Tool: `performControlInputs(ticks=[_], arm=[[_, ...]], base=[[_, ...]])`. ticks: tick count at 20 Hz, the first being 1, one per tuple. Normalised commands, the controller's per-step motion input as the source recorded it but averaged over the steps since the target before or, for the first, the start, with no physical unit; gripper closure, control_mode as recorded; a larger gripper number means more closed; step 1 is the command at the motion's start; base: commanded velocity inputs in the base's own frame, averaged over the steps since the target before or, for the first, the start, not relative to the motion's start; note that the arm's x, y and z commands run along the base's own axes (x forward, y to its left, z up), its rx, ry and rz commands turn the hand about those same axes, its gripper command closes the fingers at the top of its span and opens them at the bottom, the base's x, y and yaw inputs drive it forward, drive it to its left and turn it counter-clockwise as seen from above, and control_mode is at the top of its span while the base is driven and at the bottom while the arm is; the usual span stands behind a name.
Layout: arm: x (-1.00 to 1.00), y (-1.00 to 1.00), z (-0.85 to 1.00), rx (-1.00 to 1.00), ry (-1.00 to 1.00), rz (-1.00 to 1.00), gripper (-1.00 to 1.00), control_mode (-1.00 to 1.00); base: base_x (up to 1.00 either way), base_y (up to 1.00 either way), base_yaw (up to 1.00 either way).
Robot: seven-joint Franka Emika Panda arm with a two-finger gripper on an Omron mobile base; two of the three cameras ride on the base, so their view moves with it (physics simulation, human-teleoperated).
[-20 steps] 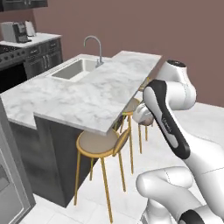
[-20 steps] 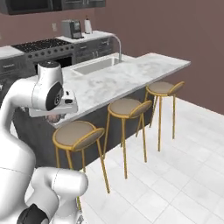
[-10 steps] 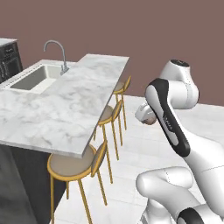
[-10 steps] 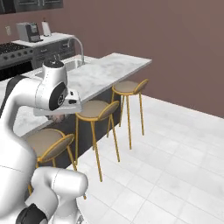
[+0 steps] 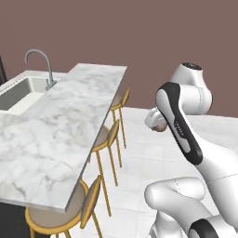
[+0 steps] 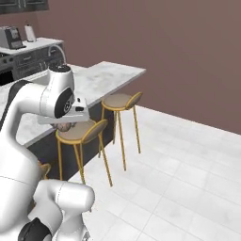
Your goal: Pick the egg and butter from the fridge and place them by the bowl for mixing.
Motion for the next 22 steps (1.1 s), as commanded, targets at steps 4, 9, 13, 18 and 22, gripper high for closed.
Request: performControlInputs(ticks=[4, 9, 13, 18, 22], arm=[[0.0, 0.0, 0.0, 0.0, 0.0, 0.0, 1.0, 1.0], [0.0, 0.0, 0.0, 0.0, 0.0, 0.0, 1.0, 1.0], [0.0, 0.0, 0.0, 0.0, 0.0, 0.0, 1.0, 1.0], [0.0, 0.0, 0.0, 0.0, 0.0, 0.0, 1.0, 1.0], [0.0, 0.0, 0.0, 0.0, 0.0, 0.0, 1.0, 1.0]], base=[[0.64, -0.36, -0.02], [0.66, -0.34, -0.02], [0.68, -0.33, -0.01], [0.69, -0.33, 0.0], [0.65, -0.34, 0.0]])
